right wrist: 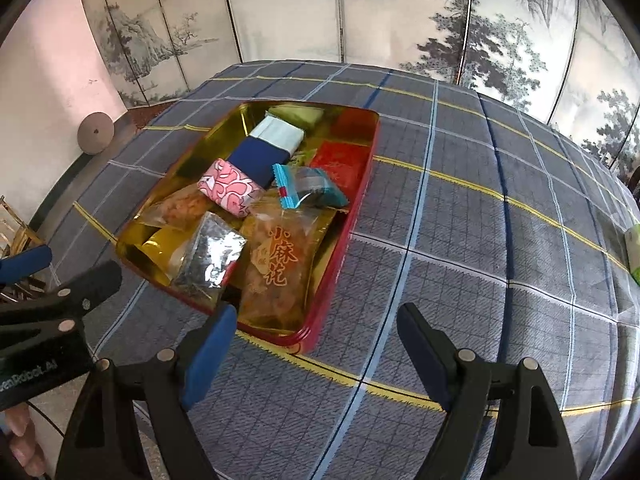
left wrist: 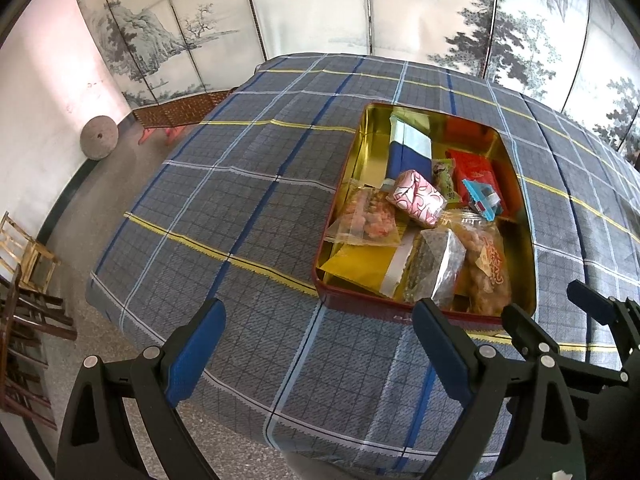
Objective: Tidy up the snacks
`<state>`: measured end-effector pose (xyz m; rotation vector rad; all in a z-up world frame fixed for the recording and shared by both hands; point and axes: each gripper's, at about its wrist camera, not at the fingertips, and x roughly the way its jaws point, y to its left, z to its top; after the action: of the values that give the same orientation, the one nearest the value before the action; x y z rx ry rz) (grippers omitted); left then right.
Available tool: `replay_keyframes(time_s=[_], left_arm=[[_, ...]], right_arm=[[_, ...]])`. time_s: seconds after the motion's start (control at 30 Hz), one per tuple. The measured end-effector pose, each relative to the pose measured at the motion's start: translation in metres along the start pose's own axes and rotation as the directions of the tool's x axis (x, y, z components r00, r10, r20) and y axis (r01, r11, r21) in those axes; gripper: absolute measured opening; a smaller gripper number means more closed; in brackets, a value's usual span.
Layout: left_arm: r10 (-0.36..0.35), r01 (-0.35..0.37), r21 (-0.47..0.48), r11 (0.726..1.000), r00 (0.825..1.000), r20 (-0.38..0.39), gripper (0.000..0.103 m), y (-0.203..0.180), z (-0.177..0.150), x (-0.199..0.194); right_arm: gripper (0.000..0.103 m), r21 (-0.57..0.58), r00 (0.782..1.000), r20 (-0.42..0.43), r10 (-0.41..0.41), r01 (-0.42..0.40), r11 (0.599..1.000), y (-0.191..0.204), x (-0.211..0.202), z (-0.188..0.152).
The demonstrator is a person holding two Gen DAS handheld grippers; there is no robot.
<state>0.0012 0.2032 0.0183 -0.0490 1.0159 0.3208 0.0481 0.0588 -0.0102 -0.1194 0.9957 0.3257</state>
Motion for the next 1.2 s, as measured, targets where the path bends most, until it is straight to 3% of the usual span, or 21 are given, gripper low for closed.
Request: replay_keyframes(time_s=[1.2], left_arm=[[-0.001,0.002,-0.026,1.0,1.0,0.011,0.093,0.011,-0.001,-0.004]], right_arm=[[0.084,-0.015,0.999,-0.028,0.021,-0.021,1.0,0.009,-0.003,-0.008]])
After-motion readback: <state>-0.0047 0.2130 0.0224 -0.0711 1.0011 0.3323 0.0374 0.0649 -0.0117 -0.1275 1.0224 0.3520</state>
